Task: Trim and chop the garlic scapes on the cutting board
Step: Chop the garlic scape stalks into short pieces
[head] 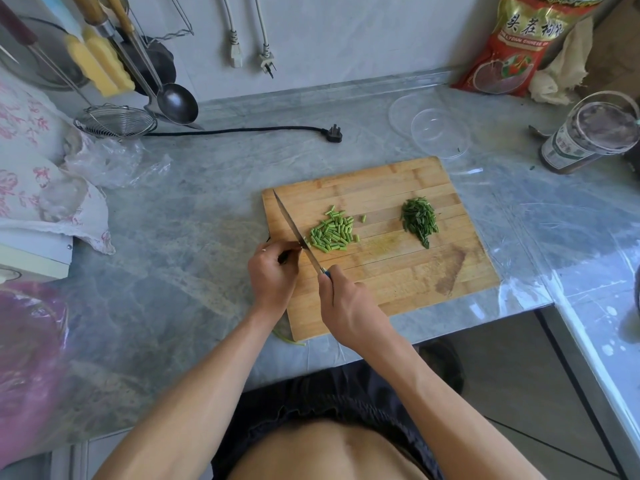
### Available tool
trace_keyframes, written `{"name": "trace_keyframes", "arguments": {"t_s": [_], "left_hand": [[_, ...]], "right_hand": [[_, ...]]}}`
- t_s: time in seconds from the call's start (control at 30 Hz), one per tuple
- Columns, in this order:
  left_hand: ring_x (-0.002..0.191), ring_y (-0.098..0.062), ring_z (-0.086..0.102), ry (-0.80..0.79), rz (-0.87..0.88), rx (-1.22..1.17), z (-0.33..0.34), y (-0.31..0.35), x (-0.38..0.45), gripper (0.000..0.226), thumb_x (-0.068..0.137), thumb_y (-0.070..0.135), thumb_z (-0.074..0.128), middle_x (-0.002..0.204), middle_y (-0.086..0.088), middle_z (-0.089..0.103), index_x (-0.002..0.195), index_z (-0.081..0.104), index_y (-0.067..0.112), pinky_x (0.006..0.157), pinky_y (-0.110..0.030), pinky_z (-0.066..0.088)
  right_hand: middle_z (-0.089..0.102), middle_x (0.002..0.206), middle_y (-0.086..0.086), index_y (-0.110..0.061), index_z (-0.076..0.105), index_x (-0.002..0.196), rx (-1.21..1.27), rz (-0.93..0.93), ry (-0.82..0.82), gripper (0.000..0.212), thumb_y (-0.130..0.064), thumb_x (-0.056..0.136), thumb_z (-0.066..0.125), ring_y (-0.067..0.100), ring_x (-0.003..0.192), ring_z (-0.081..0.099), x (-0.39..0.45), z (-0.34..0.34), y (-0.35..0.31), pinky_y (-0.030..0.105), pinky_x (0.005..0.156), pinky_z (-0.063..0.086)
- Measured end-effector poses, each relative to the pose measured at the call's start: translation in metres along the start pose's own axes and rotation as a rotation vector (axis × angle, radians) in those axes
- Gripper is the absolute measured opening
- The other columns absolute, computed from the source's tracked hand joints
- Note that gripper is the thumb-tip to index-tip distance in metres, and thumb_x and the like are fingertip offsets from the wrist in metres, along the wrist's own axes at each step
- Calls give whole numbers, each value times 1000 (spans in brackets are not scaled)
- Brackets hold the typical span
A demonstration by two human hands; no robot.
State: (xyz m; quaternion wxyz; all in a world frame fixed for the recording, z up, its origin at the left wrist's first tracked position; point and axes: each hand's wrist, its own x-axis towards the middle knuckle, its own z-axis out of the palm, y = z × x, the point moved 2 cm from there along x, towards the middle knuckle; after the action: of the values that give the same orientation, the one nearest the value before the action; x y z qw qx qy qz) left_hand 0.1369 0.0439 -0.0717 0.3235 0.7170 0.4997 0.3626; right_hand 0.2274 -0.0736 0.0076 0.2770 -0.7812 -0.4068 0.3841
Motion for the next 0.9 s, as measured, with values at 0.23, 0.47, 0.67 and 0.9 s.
{"name": "trace_keyframes", "arguments": {"t_s": [0.23, 0.47, 0.67, 0.9], "left_hand": [[77, -14, 66, -23, -39, 32, 1, 0, 0, 17, 76, 0, 71, 79, 3, 74, 81, 79, 15, 69, -21, 45], [74, -9, 60, -30, -49, 45, 1, 0, 0, 22, 72, 0, 66, 76, 5, 73, 78, 77, 17, 65, -16, 41], [73, -12, 62, -26, -46, 44, 2, 3, 0, 21, 72, -3, 67, 75, 4, 73, 76, 76, 15, 64, -13, 40], [72, -9, 56, -48, -23, 65, 1, 5, -1, 18, 72, -1, 64, 75, 2, 72, 76, 74, 13, 64, -6, 33]], "right_hand": [[40, 66, 5, -13, 40, 91, -145, -90, 96, 34, -36, 104, 19, 18, 43, 26, 18, 8, 9, 30, 42, 14], [50, 71, 4, -15, 41, 103, -234, -91, 22, 28, -38, 104, 25, 23, 58, 45, 23, 11, 5, 30, 49, 30], [42, 68, -2, -18, 38, 99, -259, -107, -9, 24, -37, 104, 25, 19, 57, 43, 27, 7, 6, 30, 50, 29], [45, 69, 2, -15, 40, 102, -278, -118, 6, 28, -38, 104, 24, 16, 50, 37, 28, 14, 14, 33, 51, 30]]}}
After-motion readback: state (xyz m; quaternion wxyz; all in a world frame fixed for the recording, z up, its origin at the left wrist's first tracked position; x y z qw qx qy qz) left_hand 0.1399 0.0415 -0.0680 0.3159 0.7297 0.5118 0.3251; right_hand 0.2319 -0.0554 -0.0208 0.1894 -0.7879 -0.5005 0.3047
